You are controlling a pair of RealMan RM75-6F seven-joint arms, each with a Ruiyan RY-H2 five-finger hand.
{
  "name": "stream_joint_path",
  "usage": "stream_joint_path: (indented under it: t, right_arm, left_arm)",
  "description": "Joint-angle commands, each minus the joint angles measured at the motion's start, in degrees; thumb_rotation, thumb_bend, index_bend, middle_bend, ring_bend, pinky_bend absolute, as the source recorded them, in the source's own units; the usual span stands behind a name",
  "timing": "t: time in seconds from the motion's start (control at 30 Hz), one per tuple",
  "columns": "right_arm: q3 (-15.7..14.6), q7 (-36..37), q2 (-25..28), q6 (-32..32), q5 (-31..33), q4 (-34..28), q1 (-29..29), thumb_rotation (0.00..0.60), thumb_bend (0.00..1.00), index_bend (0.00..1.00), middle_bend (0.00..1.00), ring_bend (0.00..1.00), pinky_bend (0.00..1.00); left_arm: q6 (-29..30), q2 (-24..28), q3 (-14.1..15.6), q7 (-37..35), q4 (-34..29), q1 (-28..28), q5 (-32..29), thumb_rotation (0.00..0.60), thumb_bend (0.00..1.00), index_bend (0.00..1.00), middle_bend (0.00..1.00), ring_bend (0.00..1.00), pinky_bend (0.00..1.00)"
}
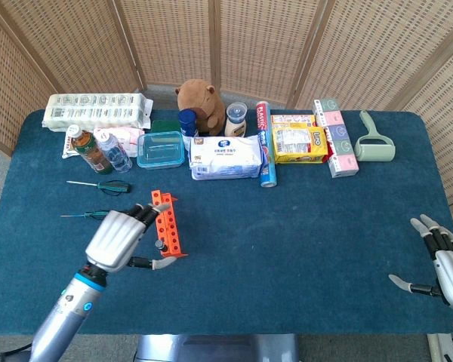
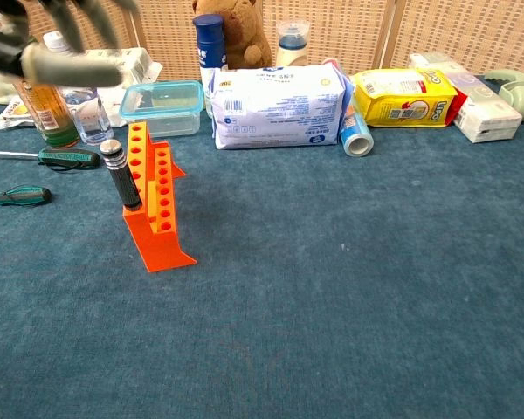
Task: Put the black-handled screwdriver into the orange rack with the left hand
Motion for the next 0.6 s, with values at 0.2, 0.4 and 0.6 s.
stream_joint_path:
  t: [0.2, 0.4, 0.6]
  right_arm:
    - [0.1, -1.9, -0.7, -0.3, 0.5, -0.2, 0.2, 0.411, 0.00, 0.04, 0.00, 0.00, 0.00]
    - [-0.2, -3.3, -1.0, 0.8, -0.6, -1.0, -0.2, 0.411, 0.00, 0.04, 0.00, 0.00, 0.00]
    - [-0.2, -4.0, -1.2, 2.5, -1.2, -1.2, -0.8, 0.412, 0.00, 0.04, 0.00, 0.00, 0.00]
  left_arm:
    - [7.1, 8.1, 5.5, -13.3, 11.4, 8.4, 14.3, 0.600, 0.01, 0.00, 0.00, 0.00, 0.28]
    - [15.3, 8.5, 8.4, -22.9, 22.5, 16.4, 17.1, 0.600, 0.04, 0.00, 0.00, 0.00, 0.23]
    - [20.6, 5.6, 9.2, -35.3, 31.0, 23.0, 16.6, 0.600, 0.05, 0.00, 0.00, 0.00, 0.23]
